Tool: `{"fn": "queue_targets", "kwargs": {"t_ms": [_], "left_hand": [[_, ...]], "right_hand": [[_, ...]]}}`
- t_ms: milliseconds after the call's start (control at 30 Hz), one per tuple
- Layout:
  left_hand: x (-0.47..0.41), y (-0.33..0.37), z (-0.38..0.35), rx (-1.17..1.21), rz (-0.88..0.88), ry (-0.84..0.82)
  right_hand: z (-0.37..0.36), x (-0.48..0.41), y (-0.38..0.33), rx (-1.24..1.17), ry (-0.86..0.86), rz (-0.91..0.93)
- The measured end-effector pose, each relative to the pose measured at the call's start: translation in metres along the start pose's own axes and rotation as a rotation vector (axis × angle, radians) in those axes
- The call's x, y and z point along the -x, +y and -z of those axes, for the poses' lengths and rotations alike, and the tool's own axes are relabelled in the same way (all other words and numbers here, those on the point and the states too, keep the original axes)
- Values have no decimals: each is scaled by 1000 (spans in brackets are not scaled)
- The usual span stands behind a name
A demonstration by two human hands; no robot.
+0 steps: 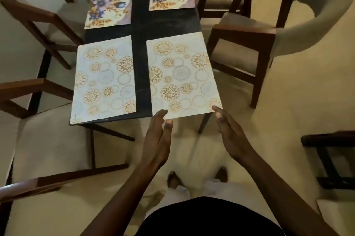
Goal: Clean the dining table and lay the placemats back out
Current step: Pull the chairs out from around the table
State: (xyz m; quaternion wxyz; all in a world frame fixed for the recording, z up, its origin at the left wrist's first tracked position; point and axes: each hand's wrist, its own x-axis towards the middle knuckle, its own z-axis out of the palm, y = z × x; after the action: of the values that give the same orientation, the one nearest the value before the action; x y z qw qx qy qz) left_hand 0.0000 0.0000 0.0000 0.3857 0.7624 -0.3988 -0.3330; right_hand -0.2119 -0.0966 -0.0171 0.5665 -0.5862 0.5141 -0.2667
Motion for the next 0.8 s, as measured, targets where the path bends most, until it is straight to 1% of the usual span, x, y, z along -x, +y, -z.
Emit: {"fn": "queue_targets", "kwargs": {"t_ms": [167,533,800], "left_hand": [[-22,38,-50,-10,-8,-91],[-64,139,-196,-31,-55,-78],[-103,194,-283,-94,-116,-123]], "right_hand": [[57,-13,12,-66,18,-62],[258,-61,43,-51,71,-98],[353,-99,52,-90,162,-82]]}}
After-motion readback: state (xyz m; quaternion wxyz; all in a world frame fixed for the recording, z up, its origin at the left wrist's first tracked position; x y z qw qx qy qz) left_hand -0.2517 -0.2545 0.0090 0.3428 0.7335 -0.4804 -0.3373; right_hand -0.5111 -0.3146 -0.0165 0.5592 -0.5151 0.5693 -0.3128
